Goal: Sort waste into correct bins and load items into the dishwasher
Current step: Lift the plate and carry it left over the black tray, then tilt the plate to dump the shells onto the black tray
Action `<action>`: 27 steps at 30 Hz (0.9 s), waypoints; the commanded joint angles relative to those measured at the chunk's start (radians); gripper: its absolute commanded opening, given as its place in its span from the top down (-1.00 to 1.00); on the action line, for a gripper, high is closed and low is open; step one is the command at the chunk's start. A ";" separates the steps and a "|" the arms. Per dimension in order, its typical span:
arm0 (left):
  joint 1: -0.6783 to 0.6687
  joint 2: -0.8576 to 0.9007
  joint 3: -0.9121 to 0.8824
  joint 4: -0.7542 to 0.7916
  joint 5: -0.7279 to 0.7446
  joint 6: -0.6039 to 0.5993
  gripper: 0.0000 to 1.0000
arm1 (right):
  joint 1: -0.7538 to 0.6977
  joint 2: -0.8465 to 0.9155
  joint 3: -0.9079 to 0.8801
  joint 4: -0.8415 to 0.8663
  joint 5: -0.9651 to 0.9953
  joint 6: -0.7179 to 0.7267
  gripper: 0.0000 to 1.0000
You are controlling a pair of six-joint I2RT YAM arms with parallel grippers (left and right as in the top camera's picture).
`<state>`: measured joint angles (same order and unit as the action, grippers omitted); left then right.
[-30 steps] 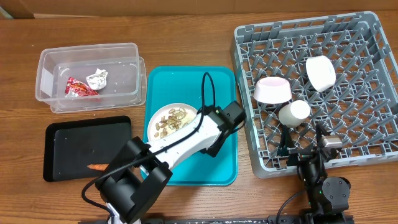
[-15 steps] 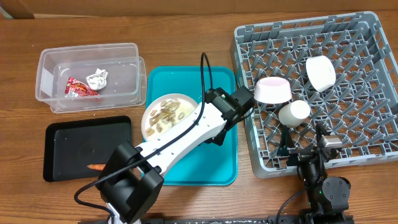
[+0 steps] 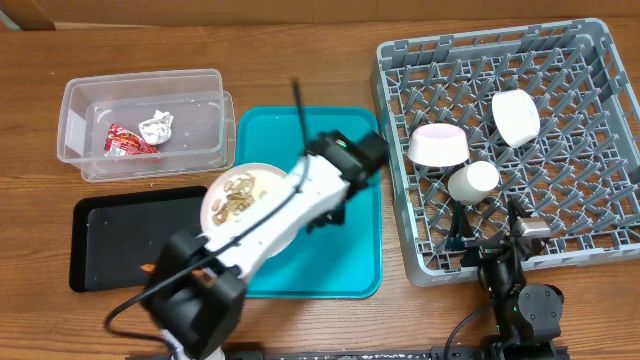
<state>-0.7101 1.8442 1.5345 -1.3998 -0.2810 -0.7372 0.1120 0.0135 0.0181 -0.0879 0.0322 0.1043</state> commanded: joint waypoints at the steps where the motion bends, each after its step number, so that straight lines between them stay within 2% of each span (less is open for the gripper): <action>1: 0.108 -0.122 0.023 0.002 0.034 0.018 0.91 | -0.003 -0.011 -0.010 0.008 -0.001 0.004 -1.00; 7: 0.334 -0.259 -0.036 0.111 0.260 0.167 0.91 | -0.003 -0.011 -0.010 0.008 -0.001 0.004 -1.00; 12: 0.490 -0.354 -0.124 0.190 0.353 0.228 0.91 | -0.003 -0.011 -0.010 0.008 -0.001 0.004 -1.00; 24: 0.876 -0.505 -0.396 0.414 0.789 0.414 0.91 | -0.003 -0.011 -0.010 0.008 -0.001 0.004 -1.00; 27: 0.972 -0.533 -0.461 0.459 0.941 0.475 0.91 | -0.003 -0.011 -0.010 0.008 -0.001 0.004 -1.00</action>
<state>0.1986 1.3575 1.1141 -0.9615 0.4549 -0.3569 0.1120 0.0135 0.0181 -0.0875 0.0322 0.1043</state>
